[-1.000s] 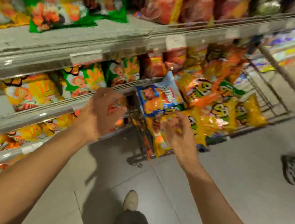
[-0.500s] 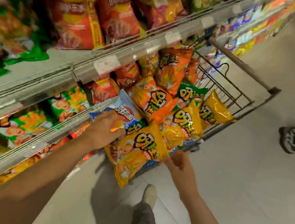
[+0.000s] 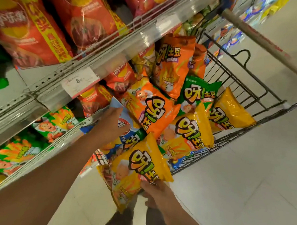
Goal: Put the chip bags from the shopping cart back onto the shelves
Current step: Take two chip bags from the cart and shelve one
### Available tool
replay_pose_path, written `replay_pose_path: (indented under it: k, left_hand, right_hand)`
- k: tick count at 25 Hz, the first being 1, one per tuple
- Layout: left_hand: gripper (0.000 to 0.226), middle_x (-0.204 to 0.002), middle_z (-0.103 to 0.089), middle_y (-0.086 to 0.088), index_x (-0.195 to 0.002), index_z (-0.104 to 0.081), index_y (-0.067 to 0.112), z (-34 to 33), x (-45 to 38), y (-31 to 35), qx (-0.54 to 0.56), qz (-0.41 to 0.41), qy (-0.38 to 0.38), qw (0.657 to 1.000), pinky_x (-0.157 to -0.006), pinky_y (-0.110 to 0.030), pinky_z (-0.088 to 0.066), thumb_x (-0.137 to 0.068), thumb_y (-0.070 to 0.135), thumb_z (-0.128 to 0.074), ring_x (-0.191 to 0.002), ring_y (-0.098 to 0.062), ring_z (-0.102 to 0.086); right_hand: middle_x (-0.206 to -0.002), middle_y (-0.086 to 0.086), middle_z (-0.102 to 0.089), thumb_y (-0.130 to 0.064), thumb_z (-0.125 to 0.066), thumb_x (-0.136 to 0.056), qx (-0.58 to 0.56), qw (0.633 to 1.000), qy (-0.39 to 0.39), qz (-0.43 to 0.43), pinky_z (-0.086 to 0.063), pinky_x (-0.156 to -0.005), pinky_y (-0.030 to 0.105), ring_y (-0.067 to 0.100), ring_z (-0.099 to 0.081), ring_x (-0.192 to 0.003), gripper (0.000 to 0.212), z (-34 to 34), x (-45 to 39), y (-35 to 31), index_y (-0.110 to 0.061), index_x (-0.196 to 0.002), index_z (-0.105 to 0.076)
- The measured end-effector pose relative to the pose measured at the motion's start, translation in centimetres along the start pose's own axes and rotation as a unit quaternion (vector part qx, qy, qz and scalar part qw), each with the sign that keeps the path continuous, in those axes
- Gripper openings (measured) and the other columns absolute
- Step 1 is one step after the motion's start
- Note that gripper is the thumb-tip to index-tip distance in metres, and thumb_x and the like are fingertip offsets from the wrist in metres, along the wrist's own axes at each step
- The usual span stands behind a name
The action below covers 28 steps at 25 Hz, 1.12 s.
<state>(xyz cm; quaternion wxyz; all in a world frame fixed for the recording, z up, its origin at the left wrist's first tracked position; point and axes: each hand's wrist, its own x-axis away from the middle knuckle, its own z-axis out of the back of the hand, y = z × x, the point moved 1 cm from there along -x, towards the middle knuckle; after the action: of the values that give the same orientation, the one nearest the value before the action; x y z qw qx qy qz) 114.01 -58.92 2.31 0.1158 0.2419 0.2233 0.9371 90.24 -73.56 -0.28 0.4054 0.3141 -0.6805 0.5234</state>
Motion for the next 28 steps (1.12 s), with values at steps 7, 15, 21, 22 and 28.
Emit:
replay_pose_path:
  k: [7, 15, 21, 22, 28]
  left_hand:
    - [0.099, -0.163, -0.024, -0.018, -0.16, -0.014, 0.009, -0.6, -4.3, -4.1, 0.028, 0.052, 0.012, 0.998, -0.118, -0.049, -0.028, -0.088, 0.039, -0.075, -0.149, -0.037, -0.024]
    - [0.076, -0.156, -0.034, -0.02, -0.146, -0.047, 0.007, -2.2, -4.0, -9.4, -0.027, 0.031, -0.098, 0.994, -0.115, -0.052, -0.033, -0.086, 0.042, -0.076, -0.145, -0.039, -0.031]
    - [0.068, -0.136, -0.061, -0.012, -0.145, -0.044, 0.012, -0.5, -1.1, -8.6, 0.093, -0.009, -0.072, 0.993, -0.095, -0.052, -0.052, -0.088, 0.024, -0.077, -0.119, -0.034, -0.061]
    - [0.068, -0.134, -0.062, -0.01, -0.145, -0.043, 0.013, 0.0, -0.3, -8.4, 0.105, -0.017, -0.052, 0.993, -0.095, -0.052, -0.053, -0.087, 0.023, -0.078, -0.118, -0.033, -0.061]
    - [0.051, -0.109, -0.069, -0.002, -0.126, -0.055, 0.018, 3.7, 5.8, -5.5, 0.185, 0.02, 0.082, 0.979, -0.086, -0.047, -0.054, -0.084, 0.037, -0.079, -0.103, -0.031, -0.067]
  right_hand:
    - [-0.134, 0.006, -0.064, -0.027, -0.078, -0.089, -0.115, 0.991, 0.067, 0.0, -0.055, -0.098, 0.044, 0.03, -0.061, -0.123, 0.056, -3.9, -1.9, 0.4, -0.024, -0.138, -0.049]
    - [-0.123, 0.015, -0.072, -0.014, -0.074, -0.09, -0.227, 0.96, 0.154, 0.056, -0.059, -0.09, 0.048, 0.037, -0.068, -0.112, 0.045, -7.0, -1.2, 0.1, -0.013, -0.132, -0.058]
    - [-0.116, 0.007, -0.076, -0.022, -0.08, -0.086, -0.201, 0.96, 0.16, 0.114, -0.059, -0.093, 0.048, 0.03, -0.073, -0.106, 0.047, -6.2, 1.5, 0.5, -0.017, -0.129, -0.061]
    - [-0.115, 0.007, -0.076, -0.023, -0.08, -0.085, -0.198, 0.959, 0.16, 0.125, -0.057, -0.097, 0.052, 0.03, -0.073, -0.106, 0.048, -5.7, 1.9, 0.4, -0.018, -0.129, -0.061]
    - [-0.11, 0.003, -0.078, -0.035, -0.086, -0.075, -0.143, 0.957, 0.129, 0.217, -0.061, -0.088, 0.051, 0.026, -0.077, -0.096, 0.058, 0.0, 5.0, -2.0, -0.025, -0.126, -0.062]
